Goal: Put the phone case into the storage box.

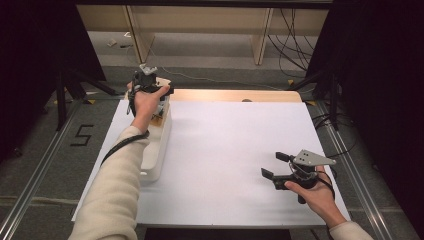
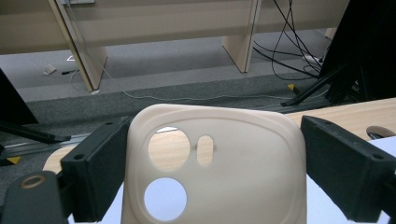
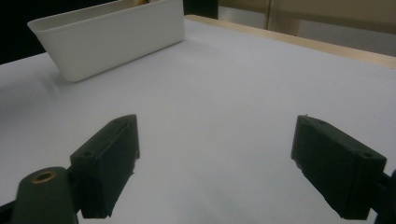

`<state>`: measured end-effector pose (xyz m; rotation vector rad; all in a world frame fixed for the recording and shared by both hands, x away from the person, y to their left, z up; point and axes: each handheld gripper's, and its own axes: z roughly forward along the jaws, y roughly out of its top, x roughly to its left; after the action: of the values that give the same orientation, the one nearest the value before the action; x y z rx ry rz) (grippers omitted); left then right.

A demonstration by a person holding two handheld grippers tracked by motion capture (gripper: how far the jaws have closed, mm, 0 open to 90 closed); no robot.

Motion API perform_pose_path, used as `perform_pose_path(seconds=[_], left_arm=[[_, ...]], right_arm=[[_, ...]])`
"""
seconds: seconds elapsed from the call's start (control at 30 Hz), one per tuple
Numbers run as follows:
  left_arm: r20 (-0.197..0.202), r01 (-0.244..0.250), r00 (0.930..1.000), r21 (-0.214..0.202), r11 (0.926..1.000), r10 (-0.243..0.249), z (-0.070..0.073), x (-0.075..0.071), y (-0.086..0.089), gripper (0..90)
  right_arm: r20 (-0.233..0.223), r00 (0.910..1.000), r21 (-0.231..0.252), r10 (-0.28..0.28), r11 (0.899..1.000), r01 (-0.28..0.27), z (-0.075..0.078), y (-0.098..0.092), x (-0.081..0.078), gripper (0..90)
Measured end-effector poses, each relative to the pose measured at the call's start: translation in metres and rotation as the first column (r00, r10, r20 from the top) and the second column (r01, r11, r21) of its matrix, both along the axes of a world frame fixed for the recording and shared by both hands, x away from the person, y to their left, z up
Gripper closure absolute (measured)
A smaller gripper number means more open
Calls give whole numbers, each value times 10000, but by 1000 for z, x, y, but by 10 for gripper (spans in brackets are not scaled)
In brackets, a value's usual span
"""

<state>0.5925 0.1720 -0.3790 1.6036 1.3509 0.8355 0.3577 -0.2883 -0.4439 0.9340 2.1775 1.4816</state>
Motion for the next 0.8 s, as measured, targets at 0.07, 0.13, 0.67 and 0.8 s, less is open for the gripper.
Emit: perform_pose_path(seconds=[0.07,0.13,0.67,0.8], left_arm=[[-27,7,10000,1,10000,-7,0,0,0,112],[-41,14,10000,7,10000,-14,-1,0,0,111],[-222,42,9997,-8,10000,-42,-4,2,0,111],[-243,39,9997,-39,10000,-40,-5,2,0,111]], right_arm=[[2,10000,1,-9,10000,9,0,0,0,160],[2,10000,-20,-3,10000,3,0,0,0,160],[-1,10000,-27,12,10000,-12,0,0,0,160],[-14,10000,-26,17,10000,-17,0,0,0,161]])
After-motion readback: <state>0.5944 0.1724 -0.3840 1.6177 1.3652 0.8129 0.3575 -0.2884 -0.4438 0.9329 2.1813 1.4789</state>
